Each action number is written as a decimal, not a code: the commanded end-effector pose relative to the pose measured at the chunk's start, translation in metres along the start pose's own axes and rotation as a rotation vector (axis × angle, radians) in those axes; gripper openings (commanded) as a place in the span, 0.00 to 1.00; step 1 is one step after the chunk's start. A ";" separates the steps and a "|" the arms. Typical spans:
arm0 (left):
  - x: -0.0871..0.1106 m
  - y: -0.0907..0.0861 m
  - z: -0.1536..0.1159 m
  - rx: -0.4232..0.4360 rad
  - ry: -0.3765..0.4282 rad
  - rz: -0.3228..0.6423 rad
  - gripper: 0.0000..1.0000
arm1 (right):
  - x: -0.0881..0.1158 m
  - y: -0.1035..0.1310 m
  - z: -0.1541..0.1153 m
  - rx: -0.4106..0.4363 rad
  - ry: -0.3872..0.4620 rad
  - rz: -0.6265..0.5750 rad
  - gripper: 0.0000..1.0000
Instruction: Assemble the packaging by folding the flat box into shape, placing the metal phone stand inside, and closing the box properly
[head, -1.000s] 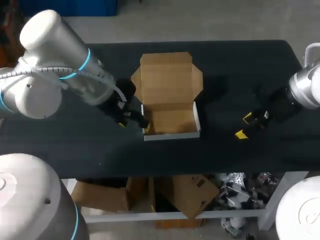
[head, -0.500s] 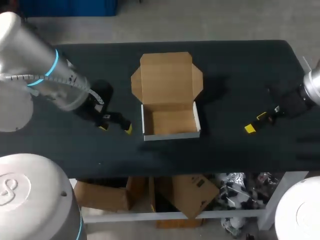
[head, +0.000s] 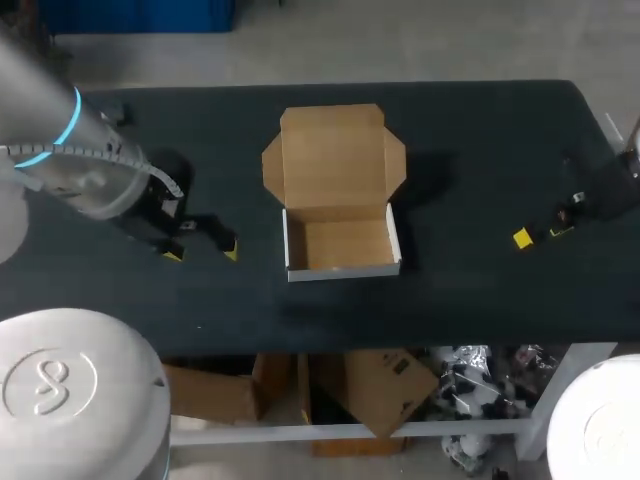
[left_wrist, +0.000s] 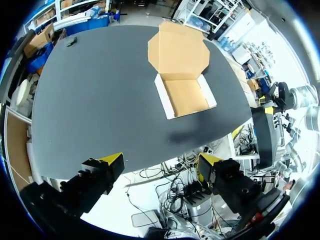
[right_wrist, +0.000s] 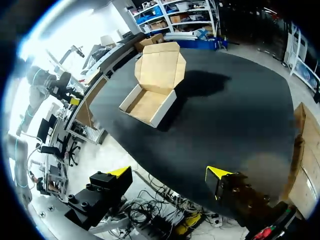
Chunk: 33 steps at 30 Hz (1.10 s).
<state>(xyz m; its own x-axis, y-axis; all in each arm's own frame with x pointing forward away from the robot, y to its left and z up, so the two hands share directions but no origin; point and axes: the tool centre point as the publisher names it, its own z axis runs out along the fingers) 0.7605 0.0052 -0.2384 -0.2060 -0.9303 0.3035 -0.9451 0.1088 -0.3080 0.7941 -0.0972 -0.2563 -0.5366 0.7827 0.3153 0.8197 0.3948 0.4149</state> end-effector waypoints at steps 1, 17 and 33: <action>0.003 0.002 -0.021 -0.005 -0.016 -0.019 1.00 | 0.000 0.003 -0.017 0.019 0.005 0.033 1.00; 0.011 -0.002 -0.038 -0.017 -0.019 -0.101 1.00 | -0.007 0.014 -0.039 0.058 -0.001 0.200 1.00; 0.011 -0.005 -0.046 -0.024 -0.022 -0.139 1.00 | -0.002 0.018 -0.042 0.091 -0.036 0.260 1.00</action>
<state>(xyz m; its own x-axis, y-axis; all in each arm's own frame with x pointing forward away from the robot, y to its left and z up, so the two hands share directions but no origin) 0.7521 0.0101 -0.1947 -0.0709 -0.9423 0.3271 -0.9692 -0.0125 -0.2461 0.8024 -0.1140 -0.2169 -0.3020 0.8764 0.3752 0.9434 0.2179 0.2501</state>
